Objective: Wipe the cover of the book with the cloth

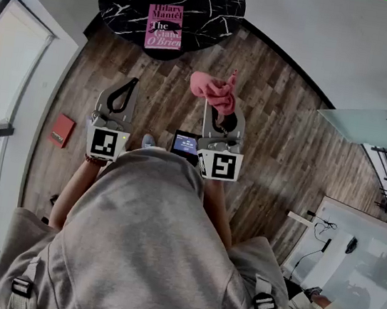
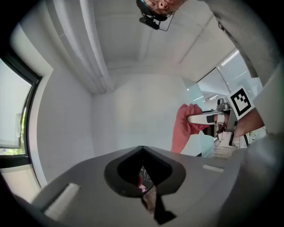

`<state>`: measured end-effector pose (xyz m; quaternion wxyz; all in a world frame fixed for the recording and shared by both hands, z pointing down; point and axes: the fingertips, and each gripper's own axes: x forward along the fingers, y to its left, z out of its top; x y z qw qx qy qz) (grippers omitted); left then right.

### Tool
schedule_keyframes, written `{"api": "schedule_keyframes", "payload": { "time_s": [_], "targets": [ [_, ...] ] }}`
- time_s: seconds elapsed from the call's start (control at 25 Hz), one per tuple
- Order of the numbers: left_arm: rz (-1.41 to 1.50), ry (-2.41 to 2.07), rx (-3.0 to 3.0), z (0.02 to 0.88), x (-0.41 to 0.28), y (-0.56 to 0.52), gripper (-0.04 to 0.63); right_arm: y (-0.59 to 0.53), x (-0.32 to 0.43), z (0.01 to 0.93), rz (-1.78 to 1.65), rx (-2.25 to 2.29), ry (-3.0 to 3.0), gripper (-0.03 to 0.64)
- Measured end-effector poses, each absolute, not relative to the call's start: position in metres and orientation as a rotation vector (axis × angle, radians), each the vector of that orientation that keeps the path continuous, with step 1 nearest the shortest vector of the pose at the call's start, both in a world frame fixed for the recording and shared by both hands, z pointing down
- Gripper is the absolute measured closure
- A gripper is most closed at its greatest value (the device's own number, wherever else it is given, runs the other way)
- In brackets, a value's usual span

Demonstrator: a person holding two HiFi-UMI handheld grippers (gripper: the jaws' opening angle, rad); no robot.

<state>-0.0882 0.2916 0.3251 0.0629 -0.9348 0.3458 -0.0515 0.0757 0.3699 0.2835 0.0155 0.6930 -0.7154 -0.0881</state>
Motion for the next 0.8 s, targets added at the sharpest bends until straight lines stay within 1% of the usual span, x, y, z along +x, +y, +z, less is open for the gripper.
{"api": "schedule_keyframes", "payload": {
  "time_s": [0.12,0.36,0.48,0.64,0.8],
  "targets": [
    [-0.165,1.063,-2.835,0.328,-0.086,0.292,0.595,0.369,0.076,0.288,-0.240,2.105,-2.275,0.503],
    [-0.202,1.119,-2.839,0.337,-0.083,0.296,0.595,0.361,0.062,0.315,-0.041,1.844,-2.438,0.488],
    [-0.231,1.159,-2.839,0.339,-0.086,0.297,0.595,0.356,0.060,0.322,-0.014,1.773,-2.476,0.485],
    [-0.283,1.215,-2.826,0.346,-0.103,0.290,0.595,0.336,0.059,0.328,0.000,1.721,-2.500,0.483],
    [-0.308,1.294,-2.804,0.359,-0.120,0.261,0.595,0.299,0.063,0.338,0.040,1.683,-2.478,0.483]
  ]
}}
